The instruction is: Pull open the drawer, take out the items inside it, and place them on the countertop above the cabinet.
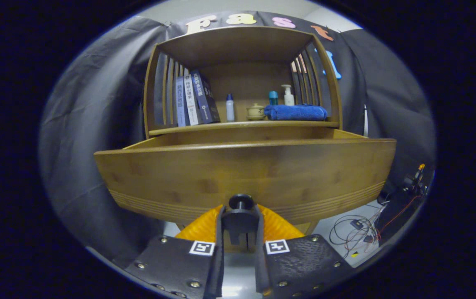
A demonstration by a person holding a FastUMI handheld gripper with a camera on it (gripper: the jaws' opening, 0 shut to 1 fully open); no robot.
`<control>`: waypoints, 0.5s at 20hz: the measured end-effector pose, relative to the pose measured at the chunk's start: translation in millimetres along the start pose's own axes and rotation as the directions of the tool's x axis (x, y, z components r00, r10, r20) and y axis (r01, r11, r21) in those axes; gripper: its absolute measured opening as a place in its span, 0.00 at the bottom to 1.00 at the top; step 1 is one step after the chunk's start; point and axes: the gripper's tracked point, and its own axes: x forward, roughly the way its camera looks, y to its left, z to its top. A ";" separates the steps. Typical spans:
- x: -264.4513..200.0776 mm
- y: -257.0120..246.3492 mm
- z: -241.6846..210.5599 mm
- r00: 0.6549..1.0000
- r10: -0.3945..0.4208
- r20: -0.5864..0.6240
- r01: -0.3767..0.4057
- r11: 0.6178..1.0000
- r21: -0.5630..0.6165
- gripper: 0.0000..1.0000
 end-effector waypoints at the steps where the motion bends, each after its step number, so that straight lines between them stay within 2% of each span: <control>1: -0.3 -0.3 -4.7 1.000 -0.001 -0.015 0.001 1.000 -0.008 0.31; 3: 0.0 2.1 -3.3 1.000 0.023 -0.020 -0.023 0.999 -0.026 0.31; 5: -1.7 -3.8 -8.5 0.998 0.024 -0.057 -0.026 0.999 -0.041 0.43; 8: -16.8 -15.7 14.0 0.999 0.002 -0.050 -0.001 1.000 0.008 1.00; 10: -28.1 -18.2 32.2 0.999 -0.005 -0.042 0.007 0.999 0.043 1.00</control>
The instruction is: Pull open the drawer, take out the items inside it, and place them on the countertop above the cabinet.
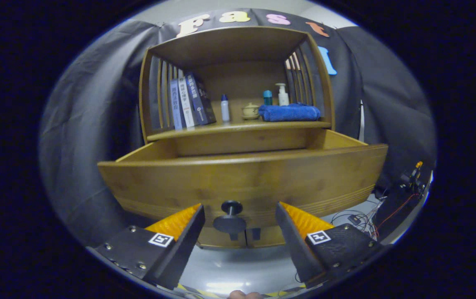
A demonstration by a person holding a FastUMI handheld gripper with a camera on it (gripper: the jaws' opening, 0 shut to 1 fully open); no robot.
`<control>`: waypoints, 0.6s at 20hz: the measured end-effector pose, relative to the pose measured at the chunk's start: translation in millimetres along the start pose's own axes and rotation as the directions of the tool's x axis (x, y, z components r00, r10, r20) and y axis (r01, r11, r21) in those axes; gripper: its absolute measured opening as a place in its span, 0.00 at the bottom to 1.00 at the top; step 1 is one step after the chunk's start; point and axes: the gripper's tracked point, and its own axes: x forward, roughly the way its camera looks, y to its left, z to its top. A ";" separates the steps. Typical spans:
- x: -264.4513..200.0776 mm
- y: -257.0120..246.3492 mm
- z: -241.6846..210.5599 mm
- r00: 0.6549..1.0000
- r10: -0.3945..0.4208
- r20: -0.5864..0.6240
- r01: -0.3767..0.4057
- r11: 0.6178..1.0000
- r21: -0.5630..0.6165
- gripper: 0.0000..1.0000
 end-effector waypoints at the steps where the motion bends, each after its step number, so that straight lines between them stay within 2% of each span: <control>1: -4.6 0.9 9.6 1.000 0.008 0.006 -0.008 1.000 0.016 1.00; 2: -9.8 4.3 22.0 0.999 0.028 0.024 -0.029 0.999 0.014 1.00; 5: -18.1 -1.4 51.8 1.000 0.019 0.025 -0.019 1.000 0.001 1.00; 9: -18.1 0.9 96.8 1.000 0.015 0.023 -0.017 0.998 0.056 1.00; 12: -4.4 -5.1 126.0 0.999 -0.020 0.041 0.019 1.000 0.019 1.00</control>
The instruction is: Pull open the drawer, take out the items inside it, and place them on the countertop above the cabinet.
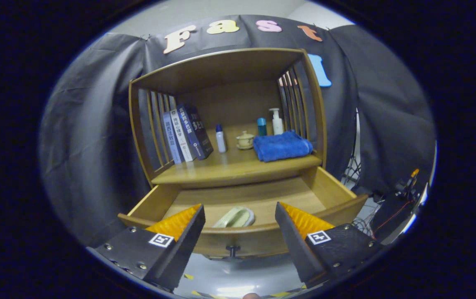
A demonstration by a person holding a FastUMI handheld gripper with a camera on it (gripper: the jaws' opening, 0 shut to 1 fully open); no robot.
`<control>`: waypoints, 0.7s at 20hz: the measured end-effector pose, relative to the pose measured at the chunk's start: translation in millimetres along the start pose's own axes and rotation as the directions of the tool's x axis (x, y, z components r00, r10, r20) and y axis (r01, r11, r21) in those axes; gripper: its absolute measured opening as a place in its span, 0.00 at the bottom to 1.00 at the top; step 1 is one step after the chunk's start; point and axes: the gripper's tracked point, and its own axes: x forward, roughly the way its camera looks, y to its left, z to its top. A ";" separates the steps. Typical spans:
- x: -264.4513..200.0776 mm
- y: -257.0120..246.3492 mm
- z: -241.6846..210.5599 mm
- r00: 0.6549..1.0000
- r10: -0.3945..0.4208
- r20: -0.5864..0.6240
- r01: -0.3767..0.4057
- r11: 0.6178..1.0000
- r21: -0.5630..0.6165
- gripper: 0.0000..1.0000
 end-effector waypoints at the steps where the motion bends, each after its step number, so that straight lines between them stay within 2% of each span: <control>1: 5.7 -0.4 6.6 1.000 -0.003 -0.014 0.003 1.000 -0.020 1.00; 6: 49.3 4.5 25.0 0.993 -0.018 -0.113 0.012 0.998 -0.059 1.00; 10: 83.4 11.1 3.0 0.966 -0.039 -0.257 0.002 0.990 -0.144 1.00; 14: 107.6 12.0 -24.4 0.930 -0.068 -0.361 0.003 0.984 -0.178 1.00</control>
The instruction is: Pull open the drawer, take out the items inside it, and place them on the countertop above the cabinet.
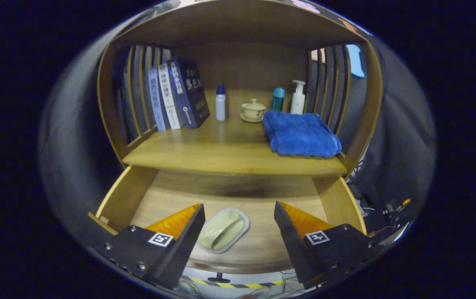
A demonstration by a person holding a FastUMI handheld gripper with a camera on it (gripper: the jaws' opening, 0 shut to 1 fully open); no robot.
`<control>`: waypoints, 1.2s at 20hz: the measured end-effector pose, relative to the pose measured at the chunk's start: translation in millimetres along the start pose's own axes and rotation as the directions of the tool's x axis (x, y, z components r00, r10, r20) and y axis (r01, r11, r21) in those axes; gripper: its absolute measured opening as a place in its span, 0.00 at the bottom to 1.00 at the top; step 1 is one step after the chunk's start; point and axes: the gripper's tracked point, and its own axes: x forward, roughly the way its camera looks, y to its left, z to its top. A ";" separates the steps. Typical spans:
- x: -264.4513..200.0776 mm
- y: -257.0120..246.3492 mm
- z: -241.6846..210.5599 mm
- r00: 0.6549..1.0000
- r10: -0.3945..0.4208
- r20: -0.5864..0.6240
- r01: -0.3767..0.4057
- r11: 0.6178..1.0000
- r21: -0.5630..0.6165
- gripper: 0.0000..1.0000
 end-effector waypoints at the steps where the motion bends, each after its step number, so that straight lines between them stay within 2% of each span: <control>1: 6.9 2.0 -4.9 1.000 0.001 -0.026 -0.001 1.000 -0.002 1.00; 3: 18.9 6.7 -16.3 0.997 0.012 -0.075 -0.011 1.000 0.012 0.99; 5: 27.0 9.0 -25.6 0.992 0.036 -0.120 -0.027 0.997 0.078 1.00; 11: 51.3 15.1 -51.6 0.969 0.014 -0.246 0.016 0.993 0.118 1.00; 13: 59.8 27.7 -62.7 0.956 0.041 -0.289 0.009 0.986 0.169 0.76; 14: 58.7 38.7 -66.6 0.951 0.085 -0.298 -0.027 0.981 0.193 0.63; 15: 60.3 44.2 -70.6 0.945 0.116 -0.307 -0.051 0.976 0.212 0.61; 18: 57.4 43.6 -66.6 0.952 0.119 -0.283 -0.037 0.960 0.279 0.14; 20: 51.9 46.7 -62.2 0.953 0.150 -0.262 -0.077 0.960 0.270 0.13; 24: 31.7 46.4 -37.7 0.969 0.160 -0.188 -0.112 0.963 0.245 0.13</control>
